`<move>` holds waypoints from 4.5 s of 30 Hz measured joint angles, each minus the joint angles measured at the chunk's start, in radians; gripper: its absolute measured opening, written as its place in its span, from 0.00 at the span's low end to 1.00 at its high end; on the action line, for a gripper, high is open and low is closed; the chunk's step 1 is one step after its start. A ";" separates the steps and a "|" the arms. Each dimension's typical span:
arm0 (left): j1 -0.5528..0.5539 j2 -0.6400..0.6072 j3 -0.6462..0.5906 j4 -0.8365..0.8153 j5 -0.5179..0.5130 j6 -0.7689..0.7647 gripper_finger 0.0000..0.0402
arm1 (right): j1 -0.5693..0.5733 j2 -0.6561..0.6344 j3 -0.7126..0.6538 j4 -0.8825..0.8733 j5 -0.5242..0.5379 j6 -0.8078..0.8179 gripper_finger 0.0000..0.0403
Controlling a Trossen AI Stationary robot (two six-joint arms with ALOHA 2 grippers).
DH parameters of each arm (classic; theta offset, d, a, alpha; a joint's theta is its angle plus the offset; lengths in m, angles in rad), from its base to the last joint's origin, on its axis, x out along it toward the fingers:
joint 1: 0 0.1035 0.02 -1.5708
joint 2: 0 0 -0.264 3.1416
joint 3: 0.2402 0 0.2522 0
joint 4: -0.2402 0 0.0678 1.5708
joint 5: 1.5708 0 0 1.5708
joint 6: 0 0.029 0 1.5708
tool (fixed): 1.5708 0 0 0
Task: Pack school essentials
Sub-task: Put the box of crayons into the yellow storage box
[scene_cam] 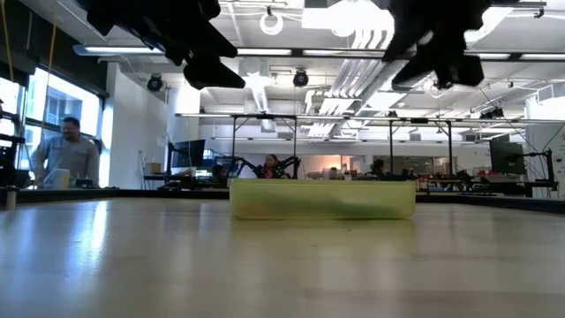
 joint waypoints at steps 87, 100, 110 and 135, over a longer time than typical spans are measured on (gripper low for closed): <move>-0.075 0.001 0.001 -0.009 -0.015 -0.035 0.99 | 0.523 0.570 0.437 -0.693 -0.250 0.783 0.19; -0.074 0.001 0.001 -0.185 -0.015 -0.035 1.00 | 0.491 0.570 0.437 -0.520 0.005 0.605 0.19; -0.074 0.001 0.001 -0.189 -0.015 -0.058 1.00 | 0.358 0.570 0.437 -0.346 0.192 0.208 0.19; -0.074 0.001 0.001 -0.237 -0.015 -0.095 0.99 | 0.187 0.586 0.603 -0.546 0.736 -0.700 0.18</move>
